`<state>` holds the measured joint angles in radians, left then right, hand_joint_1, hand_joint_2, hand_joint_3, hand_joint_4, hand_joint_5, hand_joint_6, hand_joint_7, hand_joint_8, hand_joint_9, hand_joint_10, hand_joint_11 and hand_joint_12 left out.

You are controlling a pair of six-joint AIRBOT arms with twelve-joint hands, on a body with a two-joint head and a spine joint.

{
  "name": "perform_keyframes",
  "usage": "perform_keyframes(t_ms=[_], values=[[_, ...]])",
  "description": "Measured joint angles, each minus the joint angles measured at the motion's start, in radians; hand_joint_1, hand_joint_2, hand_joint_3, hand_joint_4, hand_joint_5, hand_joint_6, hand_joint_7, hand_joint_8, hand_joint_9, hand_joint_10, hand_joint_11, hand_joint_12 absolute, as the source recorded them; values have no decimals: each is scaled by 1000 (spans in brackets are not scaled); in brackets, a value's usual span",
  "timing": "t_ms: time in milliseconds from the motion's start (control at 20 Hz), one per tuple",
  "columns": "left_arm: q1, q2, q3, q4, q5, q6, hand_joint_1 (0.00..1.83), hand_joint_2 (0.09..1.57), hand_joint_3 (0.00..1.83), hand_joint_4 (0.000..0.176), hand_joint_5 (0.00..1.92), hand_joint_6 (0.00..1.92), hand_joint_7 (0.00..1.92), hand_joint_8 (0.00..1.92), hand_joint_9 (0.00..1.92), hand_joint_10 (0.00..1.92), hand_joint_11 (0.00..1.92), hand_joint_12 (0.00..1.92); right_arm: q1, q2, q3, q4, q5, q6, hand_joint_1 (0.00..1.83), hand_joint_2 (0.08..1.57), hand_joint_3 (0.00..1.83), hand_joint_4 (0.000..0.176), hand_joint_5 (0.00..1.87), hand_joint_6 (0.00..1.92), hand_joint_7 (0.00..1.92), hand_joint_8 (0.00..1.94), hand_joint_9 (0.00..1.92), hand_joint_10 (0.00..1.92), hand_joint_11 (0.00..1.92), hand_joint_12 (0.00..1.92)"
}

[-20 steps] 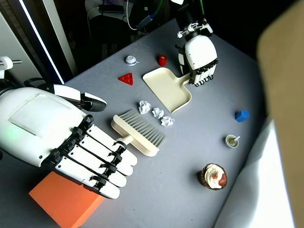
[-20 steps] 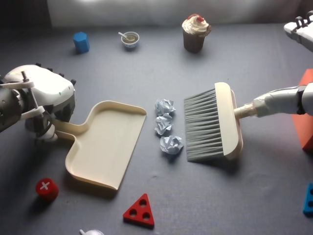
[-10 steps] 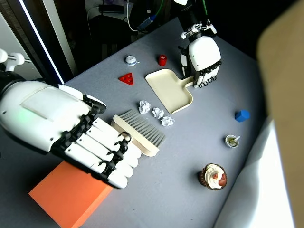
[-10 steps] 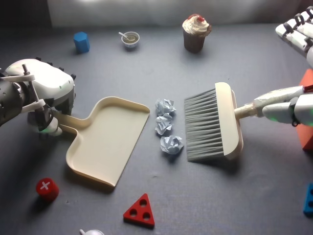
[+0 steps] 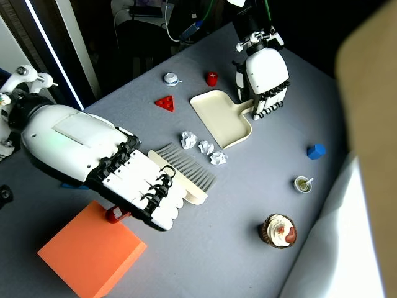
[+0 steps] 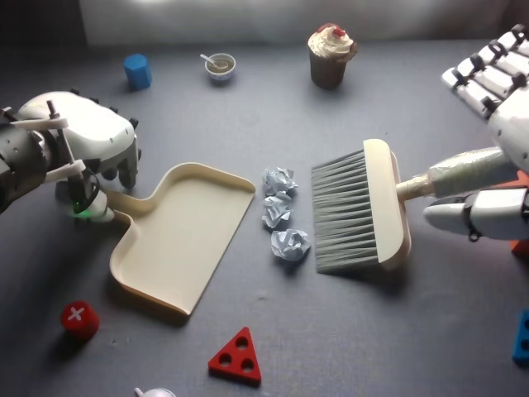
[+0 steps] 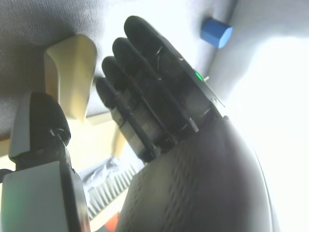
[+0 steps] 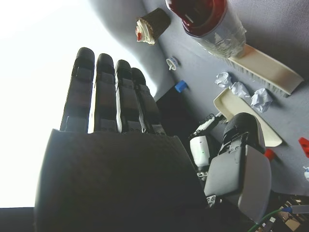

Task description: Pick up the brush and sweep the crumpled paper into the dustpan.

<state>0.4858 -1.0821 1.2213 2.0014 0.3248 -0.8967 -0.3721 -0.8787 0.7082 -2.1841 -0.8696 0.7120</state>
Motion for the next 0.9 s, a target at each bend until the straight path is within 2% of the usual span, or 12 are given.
perform_keyframes(t_ms=[350,900], values=[[5,-11,1,2,1,1,1119,1009,2,0,953,0,983,0,951,0,865,190,-14,-71,46,1,-46,-45,0,922,0,0,104,3,127,4,143,3,166,1],[28,-13,-1,26,14,-18,1134,987,0,0,977,5,1001,6,956,1,857,184,-14,-73,50,22,-59,-48,0,953,6,0,43,3,70,0,95,0,115,0]])
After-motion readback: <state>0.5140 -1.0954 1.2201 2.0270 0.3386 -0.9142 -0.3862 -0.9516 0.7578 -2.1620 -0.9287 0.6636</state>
